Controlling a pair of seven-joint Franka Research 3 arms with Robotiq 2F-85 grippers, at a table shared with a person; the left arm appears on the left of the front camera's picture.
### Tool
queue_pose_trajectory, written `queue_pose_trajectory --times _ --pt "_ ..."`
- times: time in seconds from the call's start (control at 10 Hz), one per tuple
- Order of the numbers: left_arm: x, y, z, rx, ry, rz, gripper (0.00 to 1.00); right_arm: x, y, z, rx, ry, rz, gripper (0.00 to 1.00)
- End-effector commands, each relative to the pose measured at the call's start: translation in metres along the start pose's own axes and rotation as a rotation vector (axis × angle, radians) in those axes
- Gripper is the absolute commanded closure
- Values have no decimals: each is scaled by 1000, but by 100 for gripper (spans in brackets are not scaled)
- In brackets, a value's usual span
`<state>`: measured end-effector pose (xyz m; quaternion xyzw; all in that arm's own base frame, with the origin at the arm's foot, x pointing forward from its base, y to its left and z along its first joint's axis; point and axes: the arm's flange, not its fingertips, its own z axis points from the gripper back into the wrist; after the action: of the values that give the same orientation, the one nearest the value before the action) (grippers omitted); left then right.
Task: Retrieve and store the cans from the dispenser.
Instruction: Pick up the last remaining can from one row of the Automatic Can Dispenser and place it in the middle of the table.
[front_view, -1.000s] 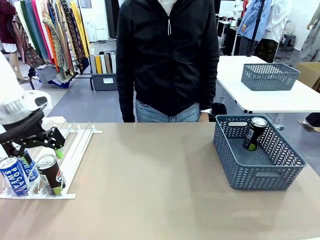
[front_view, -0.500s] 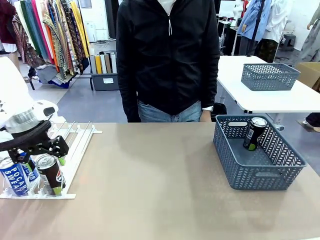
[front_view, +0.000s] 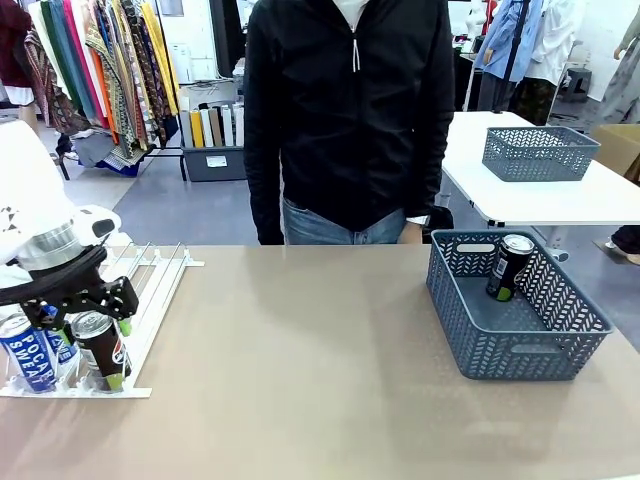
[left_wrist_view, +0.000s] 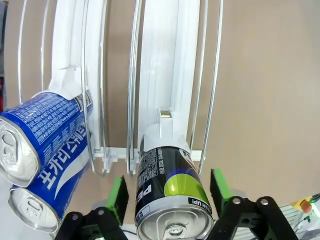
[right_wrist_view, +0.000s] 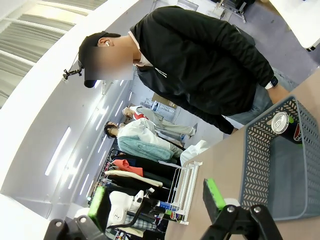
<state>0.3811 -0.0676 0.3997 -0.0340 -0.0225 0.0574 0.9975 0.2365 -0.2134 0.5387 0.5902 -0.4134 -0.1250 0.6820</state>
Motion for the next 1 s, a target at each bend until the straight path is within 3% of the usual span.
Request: queue_pose_trajectory --times 0.0,0.6,0.9 --pt "-2 -3 -1 22 -16 28 100 2 3 -1 29 -20 4 0" --pt "-5 -1 6 30 -38 25 100 2 3 -1 29 -20 4 0" --pt "-13 -5 92 21 -174 4 100 2 3 -1 29 -20 4 0"
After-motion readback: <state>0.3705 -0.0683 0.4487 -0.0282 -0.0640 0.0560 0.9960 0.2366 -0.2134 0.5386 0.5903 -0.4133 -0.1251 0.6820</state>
